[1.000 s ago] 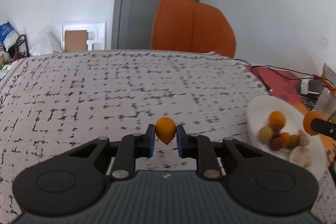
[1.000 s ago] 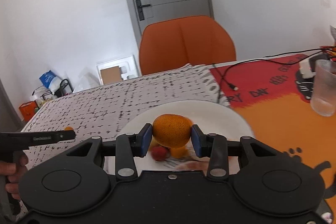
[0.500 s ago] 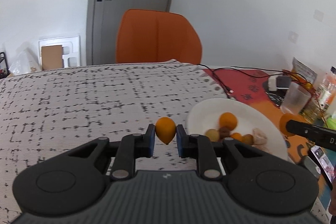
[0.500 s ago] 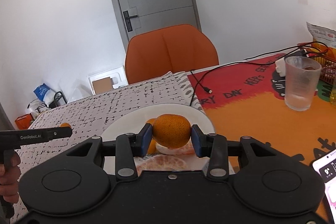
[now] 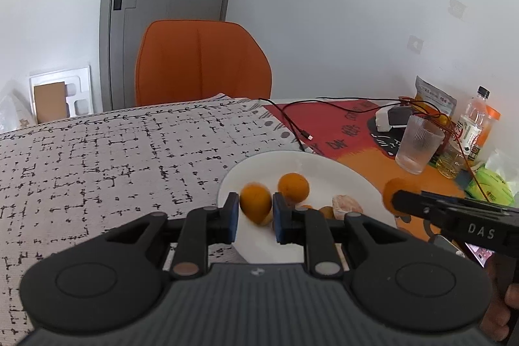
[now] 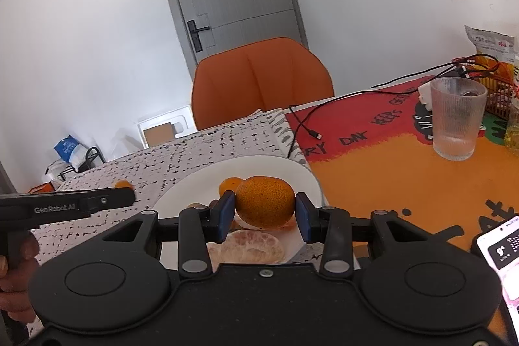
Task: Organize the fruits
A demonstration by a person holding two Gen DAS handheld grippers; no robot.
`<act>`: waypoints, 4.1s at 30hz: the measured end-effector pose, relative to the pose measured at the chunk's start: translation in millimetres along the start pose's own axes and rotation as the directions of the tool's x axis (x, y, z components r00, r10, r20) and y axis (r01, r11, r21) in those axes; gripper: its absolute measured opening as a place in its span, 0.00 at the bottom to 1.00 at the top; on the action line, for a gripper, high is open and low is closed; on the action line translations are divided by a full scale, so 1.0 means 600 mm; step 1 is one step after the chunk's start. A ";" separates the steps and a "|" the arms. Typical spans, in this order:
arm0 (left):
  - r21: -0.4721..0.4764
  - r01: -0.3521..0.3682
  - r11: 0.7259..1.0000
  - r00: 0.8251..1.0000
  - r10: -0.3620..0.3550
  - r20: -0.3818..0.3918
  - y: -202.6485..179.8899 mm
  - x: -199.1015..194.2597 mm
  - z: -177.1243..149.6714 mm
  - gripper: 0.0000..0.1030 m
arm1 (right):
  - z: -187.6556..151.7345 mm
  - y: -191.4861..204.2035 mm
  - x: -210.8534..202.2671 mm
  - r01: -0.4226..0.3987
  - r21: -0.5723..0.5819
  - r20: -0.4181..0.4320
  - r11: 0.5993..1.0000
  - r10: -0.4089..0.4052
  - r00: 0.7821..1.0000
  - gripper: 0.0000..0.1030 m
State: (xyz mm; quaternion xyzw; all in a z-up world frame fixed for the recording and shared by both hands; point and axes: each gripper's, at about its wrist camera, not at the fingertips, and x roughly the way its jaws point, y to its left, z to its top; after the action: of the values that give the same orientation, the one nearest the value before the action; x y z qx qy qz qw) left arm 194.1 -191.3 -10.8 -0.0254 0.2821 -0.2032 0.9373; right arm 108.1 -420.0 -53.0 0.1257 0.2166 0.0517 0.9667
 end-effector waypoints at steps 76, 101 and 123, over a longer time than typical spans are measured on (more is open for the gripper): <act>-0.075 -0.349 0.934 0.933 0.354 0.068 0.131 -0.334 -0.067 1.00 | -0.011 0.141 -0.135 -0.203 -0.028 -0.027 0.979 0.202 0.979 1.00; -0.141 -0.380 0.914 0.919 0.390 0.056 0.180 -0.395 -0.132 1.00 | -0.046 0.188 -0.163 -0.212 -0.101 -0.074 0.972 0.205 0.976 1.00; -0.134 -0.386 0.913 0.919 0.393 0.034 0.178 -0.389 -0.138 1.00 | -0.061 0.198 -0.148 -0.221 -0.096 -0.130 0.971 0.208 0.969 1.00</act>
State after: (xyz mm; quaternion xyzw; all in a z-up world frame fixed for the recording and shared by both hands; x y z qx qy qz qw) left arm 12.0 4.5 23.4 -0.0331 0.2653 0.0065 0.9636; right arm 7.1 -311.3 -17.5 0.0919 0.2559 0.1751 0.9462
